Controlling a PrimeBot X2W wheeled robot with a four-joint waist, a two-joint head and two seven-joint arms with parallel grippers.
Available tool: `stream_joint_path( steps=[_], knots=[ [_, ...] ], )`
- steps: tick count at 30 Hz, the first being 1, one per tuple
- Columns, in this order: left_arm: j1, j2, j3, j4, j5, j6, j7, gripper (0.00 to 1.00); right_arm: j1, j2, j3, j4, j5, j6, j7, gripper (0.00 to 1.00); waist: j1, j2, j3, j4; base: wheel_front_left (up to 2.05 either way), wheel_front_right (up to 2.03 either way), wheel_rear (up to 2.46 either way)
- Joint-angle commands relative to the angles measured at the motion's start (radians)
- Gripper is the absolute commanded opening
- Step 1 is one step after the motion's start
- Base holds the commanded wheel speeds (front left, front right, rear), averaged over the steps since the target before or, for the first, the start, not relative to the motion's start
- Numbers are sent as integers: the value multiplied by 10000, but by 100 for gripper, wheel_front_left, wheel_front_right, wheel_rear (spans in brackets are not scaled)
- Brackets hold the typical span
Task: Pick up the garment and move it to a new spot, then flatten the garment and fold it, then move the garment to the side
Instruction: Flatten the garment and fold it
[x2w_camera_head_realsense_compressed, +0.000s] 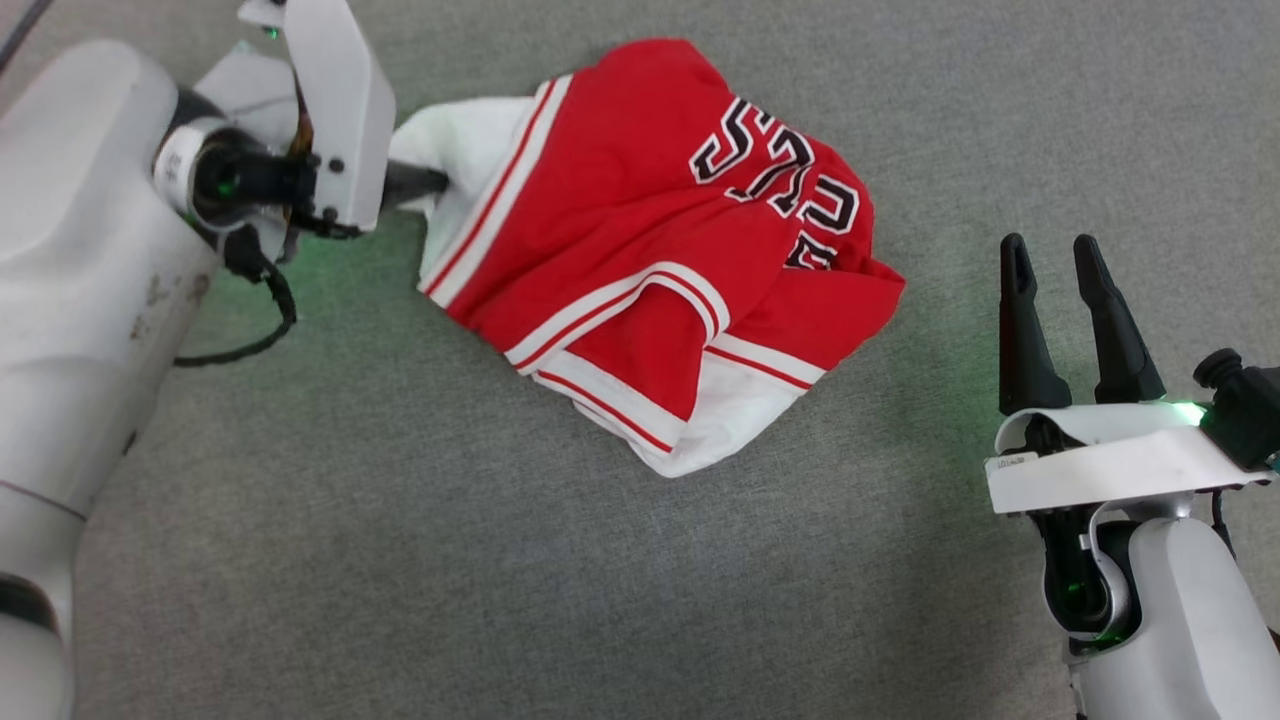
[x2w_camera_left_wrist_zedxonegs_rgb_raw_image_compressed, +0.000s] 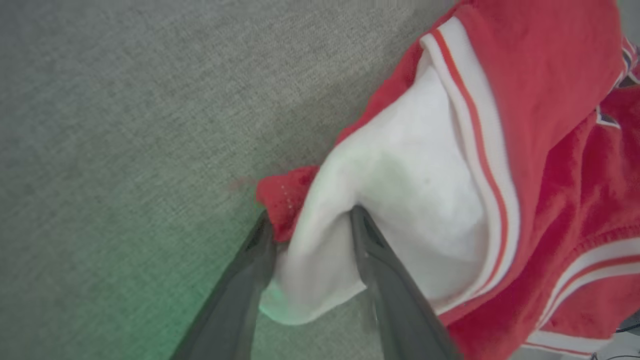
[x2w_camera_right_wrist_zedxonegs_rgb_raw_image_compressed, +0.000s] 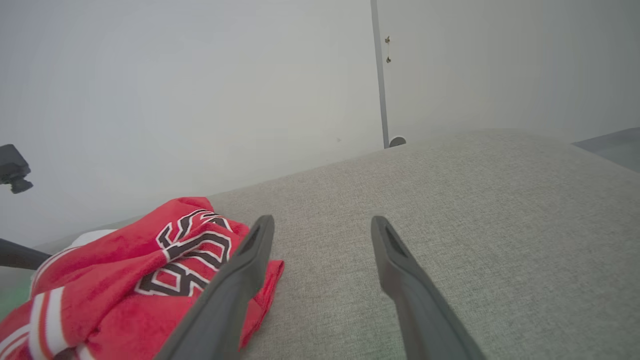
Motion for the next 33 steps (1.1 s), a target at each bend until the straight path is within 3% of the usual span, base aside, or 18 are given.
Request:
stream_joint_path(
  steps=[1, 10, 18, 23, 30, 31, 32, 33],
  knots=[
    [40, -43, -98, 28, -67, 5, -74, 0, -179, 34, -37, -22, 42, 1, -52, 100, 0, 0, 167, -30, 0, 0, 0],
    [-109, 367, -320, -117, -420, 6, -821, 0, -32, 29, -80, 103, -402, 1, -51, 100, 0, 0, -546, 841, 0, 0, 0],
    [353, 1119, -516, -482, -934, 6, -701, 0, 157, -135, -24, 249, -654, 2, -51, 100, 0, 0, -1221, 1509, 0, 0, 0],
    [767, 1641, -869, -514, -604, 7, -905, 0, 301, -303, 26, 297, -676, 2, -51, 100, 0, 0, -1425, 1766, 0, 0, 0],
    [1343, 1617, -1103, 26, -340, 44, -1461, 0, 237, -557, 300, 427, -661, 2, -51, 100, 0, 0, -1422, 1850, 0, 0, 0],
    [1405, 1550, -1056, 100, -405, 41, -1588, 18, 210, -603, 380, 469, -630, 1, -51, 100, 0, 0, -1414, 1844, 0, 0, 0],
    [1445, 1496, -1001, 169, -443, 38, -1744, 42, 182, -666, 478, 529, -596, 1, -51, 100, 0, 0, -1413, 1839, 0, 0, 0],
    [1445, 1496, -1001, 169, -443, 38, -1744, 42, 182, -666, 478, 529, -596, 1, -51, 100, 0, 0, -1413, 1839, 0, 0, 0]
  ],
)
